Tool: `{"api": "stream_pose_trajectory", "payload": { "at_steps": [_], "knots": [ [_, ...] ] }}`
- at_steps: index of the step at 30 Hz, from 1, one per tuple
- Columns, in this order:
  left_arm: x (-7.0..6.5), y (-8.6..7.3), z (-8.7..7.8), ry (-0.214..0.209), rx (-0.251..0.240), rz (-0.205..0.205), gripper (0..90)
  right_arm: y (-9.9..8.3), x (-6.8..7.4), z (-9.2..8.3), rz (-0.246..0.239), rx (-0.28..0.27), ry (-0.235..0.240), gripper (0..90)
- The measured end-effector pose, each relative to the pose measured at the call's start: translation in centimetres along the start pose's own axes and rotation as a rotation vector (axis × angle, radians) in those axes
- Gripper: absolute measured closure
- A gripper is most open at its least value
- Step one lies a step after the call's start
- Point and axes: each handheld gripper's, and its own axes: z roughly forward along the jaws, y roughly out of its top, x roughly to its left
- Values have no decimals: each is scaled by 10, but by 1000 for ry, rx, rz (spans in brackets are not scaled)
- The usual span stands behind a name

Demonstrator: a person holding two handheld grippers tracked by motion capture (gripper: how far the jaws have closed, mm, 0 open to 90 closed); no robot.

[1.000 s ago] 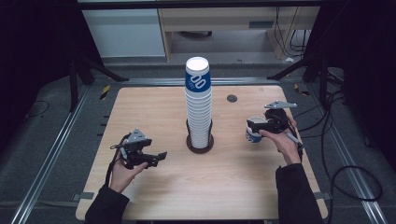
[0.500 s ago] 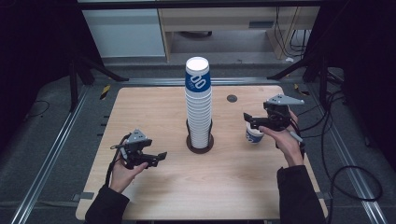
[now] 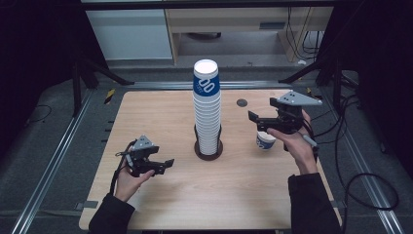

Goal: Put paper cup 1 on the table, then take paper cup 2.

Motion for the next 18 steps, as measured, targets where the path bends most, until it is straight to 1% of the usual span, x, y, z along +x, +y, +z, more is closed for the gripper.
{"api": "stream_pose_trajectory", "payload": {
  "at_steps": [2,4,7,12,14,18],
  "knots": [
    [0,0,0,-1,0,0,169,5,5,-1,-5,-10,15,104],
    [0,0,0,0,4,1,169,10,8,-1,-10,-21,18,101],
    [0,0,1,-2,7,-1,169,18,12,-2,-6,-45,38,96],
    [0,0,1,-4,4,0,169,26,19,-1,-16,-64,51,92],
    [1,0,1,-3,4,-1,169,29,23,0,-23,-75,64,87],
    [1,-1,1,-3,7,-2,168,36,30,1,-16,-99,95,83]
  ]
}}
